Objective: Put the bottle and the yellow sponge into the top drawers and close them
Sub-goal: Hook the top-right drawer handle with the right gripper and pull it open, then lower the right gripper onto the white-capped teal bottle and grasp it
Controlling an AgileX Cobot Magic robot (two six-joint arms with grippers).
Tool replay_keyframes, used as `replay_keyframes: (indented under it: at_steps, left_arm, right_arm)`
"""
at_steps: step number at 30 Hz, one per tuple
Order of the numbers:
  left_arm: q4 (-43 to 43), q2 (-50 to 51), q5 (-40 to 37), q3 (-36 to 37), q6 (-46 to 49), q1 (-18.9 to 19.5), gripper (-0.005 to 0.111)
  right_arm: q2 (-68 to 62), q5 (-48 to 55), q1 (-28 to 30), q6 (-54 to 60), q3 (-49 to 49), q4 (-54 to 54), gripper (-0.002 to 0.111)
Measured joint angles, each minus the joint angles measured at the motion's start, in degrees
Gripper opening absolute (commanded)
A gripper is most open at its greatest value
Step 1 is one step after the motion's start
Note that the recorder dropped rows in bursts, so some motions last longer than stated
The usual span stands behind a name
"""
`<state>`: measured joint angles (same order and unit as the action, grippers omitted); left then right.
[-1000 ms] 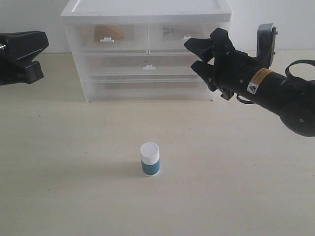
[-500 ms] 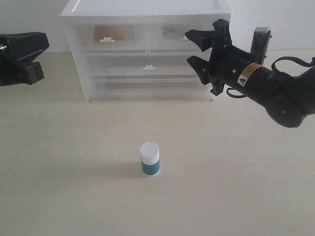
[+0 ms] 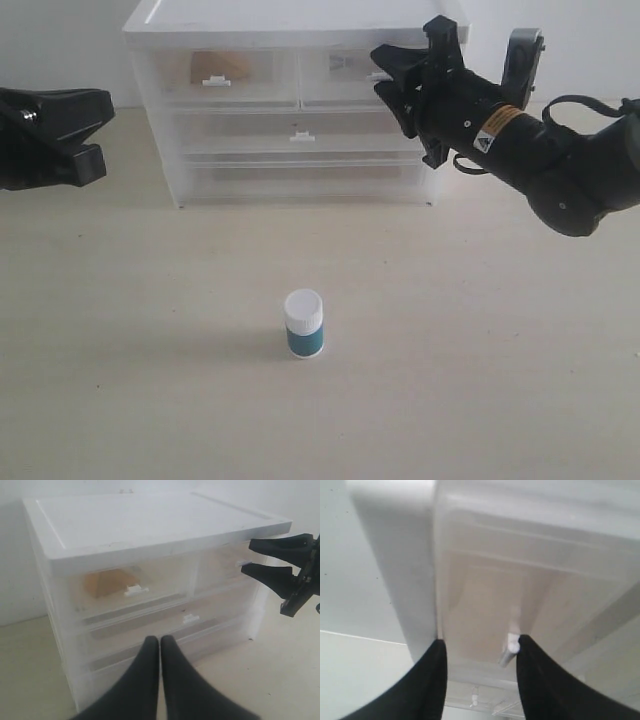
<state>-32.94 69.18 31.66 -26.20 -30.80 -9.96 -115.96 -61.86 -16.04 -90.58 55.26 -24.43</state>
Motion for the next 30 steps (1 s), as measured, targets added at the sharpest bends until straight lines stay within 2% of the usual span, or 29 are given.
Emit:
replay_keyframes:
  at_steps: [21,24,28,30]
  left_arm:
    - [0.0,0.0,0.2,0.0,0.5,0.0,0.004]
    - [0.0,0.0,0.3,0.0,0.5,0.0,0.004]
    - [0.0,0.0,0.3,0.0,0.5,0.0,0.004]
    - [0.0,0.0,0.3,0.0,0.5,0.0,0.004]
  right_arm:
    - [-0.8,-4.6,0.0,3.0,-4.1,-0.3,0.000]
    - [1.5,-9.6,0.0,5.1,-12.4,-2.1,0.000]
    - [8.3,-10.4,0.0,12.3,-24.3,-7.5,0.001]
    - [10.2,-9.5,0.0,14.6,-26.4,-13.0,0.012]
